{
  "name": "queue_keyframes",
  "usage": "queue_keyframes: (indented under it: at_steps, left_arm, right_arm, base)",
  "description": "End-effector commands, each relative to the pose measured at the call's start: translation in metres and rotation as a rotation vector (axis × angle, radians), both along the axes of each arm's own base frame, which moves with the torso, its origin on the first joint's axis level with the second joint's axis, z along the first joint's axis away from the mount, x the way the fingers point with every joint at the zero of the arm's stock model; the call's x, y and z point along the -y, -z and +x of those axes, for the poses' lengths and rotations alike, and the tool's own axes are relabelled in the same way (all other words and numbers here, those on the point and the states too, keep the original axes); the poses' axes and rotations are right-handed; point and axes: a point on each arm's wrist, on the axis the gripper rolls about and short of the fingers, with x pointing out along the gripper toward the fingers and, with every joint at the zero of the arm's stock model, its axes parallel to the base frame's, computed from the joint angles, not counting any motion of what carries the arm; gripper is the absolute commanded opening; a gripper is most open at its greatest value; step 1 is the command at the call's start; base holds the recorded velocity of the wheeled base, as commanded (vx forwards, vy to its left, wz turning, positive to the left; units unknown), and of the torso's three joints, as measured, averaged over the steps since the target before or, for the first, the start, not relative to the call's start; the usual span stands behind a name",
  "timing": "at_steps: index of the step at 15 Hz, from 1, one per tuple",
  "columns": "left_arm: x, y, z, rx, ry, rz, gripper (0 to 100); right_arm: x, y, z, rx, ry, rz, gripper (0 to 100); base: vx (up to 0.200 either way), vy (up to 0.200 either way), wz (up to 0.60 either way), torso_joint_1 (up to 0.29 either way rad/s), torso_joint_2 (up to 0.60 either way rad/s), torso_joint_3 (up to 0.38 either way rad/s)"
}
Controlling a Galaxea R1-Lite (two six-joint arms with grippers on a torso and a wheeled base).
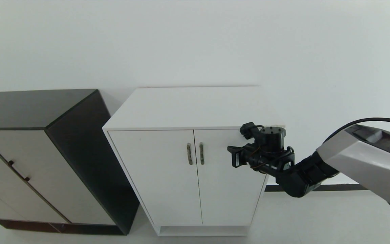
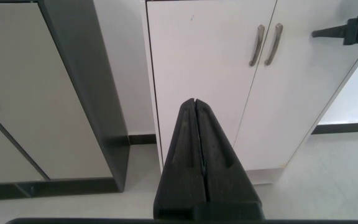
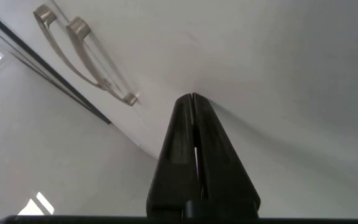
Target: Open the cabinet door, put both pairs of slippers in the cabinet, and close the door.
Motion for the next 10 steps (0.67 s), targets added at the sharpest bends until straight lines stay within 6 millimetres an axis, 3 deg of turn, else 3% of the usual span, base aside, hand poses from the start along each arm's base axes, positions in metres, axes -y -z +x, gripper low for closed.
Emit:
queue_keyframes:
  at_steps: [1, 6, 10]
  left_arm:
    - [0.0, 0.0, 0.0, -0.001, 0.0, 0.0, 0]
    - [0.0, 0.0, 0.0, -0.001, -0.002, -0.001, 0]
    - [0.0, 0.0, 0.0, -0.001, -0.002, -0.003, 0]
  right_arm:
    - [0.011, -0.024, -0.023, 0.011, -0.008, 0.007, 0]
    - [0.056, -0.042, -0.093, 0.018, 0.013, 0.006, 0]
    - [0.108, -0.062, -0.175, 0.041, 0.043, 0.015, 0]
  base:
    - [0.0, 0.0, 0.0, 0.0, 0.0, 0.0]
    - [0.0, 0.0, 0.0, 0.0, 0.0, 0.0]
    - [0.0, 0.0, 0.0, 0.0, 0.0, 0.0]
